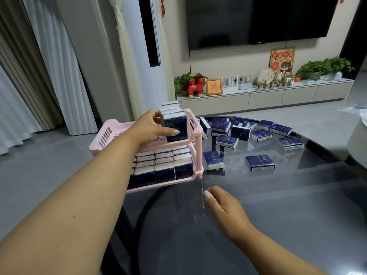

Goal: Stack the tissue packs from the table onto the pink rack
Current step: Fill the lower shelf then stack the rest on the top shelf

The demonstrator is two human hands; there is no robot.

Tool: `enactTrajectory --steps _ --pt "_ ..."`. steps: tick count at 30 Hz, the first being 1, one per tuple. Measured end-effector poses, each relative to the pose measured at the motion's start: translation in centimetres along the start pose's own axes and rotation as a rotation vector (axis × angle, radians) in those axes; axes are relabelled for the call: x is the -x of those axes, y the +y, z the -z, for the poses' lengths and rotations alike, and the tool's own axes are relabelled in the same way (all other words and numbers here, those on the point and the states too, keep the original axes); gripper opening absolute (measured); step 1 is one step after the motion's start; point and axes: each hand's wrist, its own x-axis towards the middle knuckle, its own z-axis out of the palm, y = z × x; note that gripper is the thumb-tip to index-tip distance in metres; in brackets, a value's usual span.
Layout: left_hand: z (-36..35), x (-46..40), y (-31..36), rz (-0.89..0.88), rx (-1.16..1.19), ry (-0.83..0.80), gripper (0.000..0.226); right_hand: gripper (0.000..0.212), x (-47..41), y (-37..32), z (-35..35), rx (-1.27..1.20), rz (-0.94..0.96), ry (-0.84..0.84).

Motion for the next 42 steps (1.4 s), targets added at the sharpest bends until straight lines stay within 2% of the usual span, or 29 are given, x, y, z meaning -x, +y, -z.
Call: enactTrajectory --steps 4,16,21,34,42 --pt "-0.2 -0.1 -0.2 0.015 -0.059 -0.027 0.068 0.030 -0.1 0.0 0.0 0.013 0.001 -0.001" --pt "-0.4 -0.3 -0.7 0.006 -0.094 0.044 0.075 0.032 -0.1 0.3 -0.1 0.013 0.013 0.001" --pt "-0.6 -0.5 -0.9 0.028 -0.191 0.076 0.089 0.034 -0.1 0.2 0.0 0.018 0.019 -0.001" --pt "-1.6 -0.3 -0.3 -0.012 -0.330 0.154 0.076 0.034 -0.2 0.1 0.0 0.040 0.016 -0.002" --pt "-1.4 0.7 0.4 -0.011 -0.355 0.143 0.079 0.033 -0.2 0.2 -0.1 0.033 0.009 0.011"
